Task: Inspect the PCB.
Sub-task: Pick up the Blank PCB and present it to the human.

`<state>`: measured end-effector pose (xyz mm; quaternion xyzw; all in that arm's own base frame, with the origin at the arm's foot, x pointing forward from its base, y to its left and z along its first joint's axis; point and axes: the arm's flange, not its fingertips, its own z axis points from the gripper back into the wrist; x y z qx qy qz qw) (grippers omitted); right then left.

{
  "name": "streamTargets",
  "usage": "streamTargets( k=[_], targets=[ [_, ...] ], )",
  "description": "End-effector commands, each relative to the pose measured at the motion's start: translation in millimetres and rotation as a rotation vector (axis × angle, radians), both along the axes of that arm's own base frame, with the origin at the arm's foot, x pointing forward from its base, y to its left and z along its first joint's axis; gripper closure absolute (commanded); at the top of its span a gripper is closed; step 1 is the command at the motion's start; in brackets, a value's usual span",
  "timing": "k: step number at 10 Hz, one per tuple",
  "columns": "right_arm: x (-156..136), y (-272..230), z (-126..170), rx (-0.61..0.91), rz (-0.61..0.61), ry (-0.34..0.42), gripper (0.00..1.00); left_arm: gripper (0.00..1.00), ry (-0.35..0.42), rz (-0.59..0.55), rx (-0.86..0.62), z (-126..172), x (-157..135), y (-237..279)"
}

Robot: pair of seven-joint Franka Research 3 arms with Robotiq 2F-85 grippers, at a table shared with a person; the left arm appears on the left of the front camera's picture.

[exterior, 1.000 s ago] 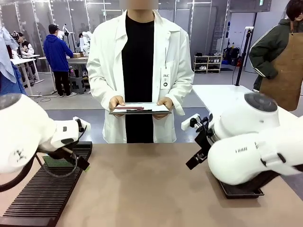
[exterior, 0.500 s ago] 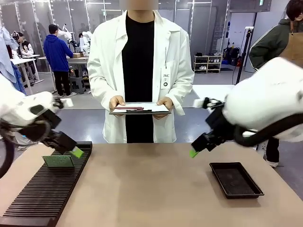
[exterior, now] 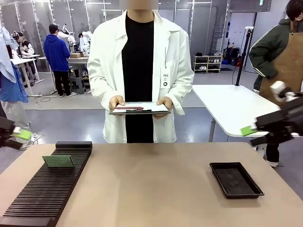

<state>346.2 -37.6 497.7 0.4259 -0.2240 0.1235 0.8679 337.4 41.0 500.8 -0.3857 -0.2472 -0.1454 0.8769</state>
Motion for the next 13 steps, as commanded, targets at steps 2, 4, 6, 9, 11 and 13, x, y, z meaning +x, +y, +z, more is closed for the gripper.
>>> streamTargets(
  k=[2, 4, 6, 9, 11, 13],
  targets=[
    [-51.2, -41.8, -51.7, 0.207, -0.062, -0.006, 0.00, 0.00, -0.089, 0.101, -0.238, -70.7, -74.6, 47.2],
    [-61.6, -53.1, -69.3, 0.243, -0.106, 0.009, 0.00, 0.00, -0.063, 0.157, -0.311, -107.2, -99.5, 67.4],
    [-64.7, -56.6, -76.1, 0.251, -0.108, 0.029, 0.00, 0.00, -0.078, 0.164, -0.326, -121.8, -115.0, 73.3],
    [-26.1, -97.6, -55.2, 0.251, -0.113, 0.065, 0.00, 0.00, -0.068, 0.183, -0.331, -80.5, -58.3, 156.6],
    [-26.1, -97.6, -55.2, 0.251, -0.113, 0.065, 0.00, 0.00, -0.068, 0.183, -0.331, -80.5, -58.3, 156.6],
    [-26.1, -97.6, -55.2, 0.251, -0.113, 0.065, 0.00, 0.00, -0.053, 0.190, -0.316, -85.0, -58.8, 154.6]
  ],
)
